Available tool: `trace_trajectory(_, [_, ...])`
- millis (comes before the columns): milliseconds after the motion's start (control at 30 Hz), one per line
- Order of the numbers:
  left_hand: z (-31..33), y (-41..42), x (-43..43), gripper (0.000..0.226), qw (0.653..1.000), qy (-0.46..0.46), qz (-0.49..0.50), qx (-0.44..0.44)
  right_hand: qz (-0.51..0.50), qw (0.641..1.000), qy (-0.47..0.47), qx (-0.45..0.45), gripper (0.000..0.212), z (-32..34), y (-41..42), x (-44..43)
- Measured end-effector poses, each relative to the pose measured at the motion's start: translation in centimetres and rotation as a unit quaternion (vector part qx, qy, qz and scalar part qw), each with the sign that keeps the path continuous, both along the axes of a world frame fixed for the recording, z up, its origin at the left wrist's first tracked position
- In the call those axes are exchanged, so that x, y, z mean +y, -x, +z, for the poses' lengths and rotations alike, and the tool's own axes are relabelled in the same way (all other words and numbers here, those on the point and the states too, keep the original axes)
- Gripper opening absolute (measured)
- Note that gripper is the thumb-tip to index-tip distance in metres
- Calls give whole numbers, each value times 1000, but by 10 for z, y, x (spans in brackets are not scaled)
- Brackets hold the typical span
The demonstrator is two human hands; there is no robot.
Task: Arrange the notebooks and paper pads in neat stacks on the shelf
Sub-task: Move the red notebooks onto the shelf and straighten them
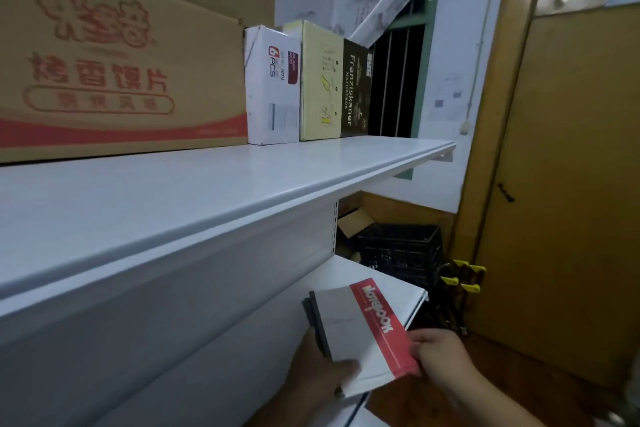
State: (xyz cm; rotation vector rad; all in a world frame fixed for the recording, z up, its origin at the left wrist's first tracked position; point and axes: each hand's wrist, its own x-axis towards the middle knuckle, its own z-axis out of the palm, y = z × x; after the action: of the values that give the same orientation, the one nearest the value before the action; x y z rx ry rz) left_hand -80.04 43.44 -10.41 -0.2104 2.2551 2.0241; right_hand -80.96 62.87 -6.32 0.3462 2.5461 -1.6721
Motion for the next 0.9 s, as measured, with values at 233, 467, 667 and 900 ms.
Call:
trace_trajectory(233, [-20,66,34,123,968,244,-53,26,35,999,-20,29,30,-24,117,17])
trace_trajectory(467, [-15,134,65,91,910,409,60,22,116,991,-63,26,24,-53,233,36])
trace_trajectory(667, [-18,168,88,95,879,464,104,-41,229,955,-170,87,27,-49,280,41])
trace_trajectory(900, [-9,172,101,76,849,505,148,-42,316,848,-371,208,40,-63,301,37])
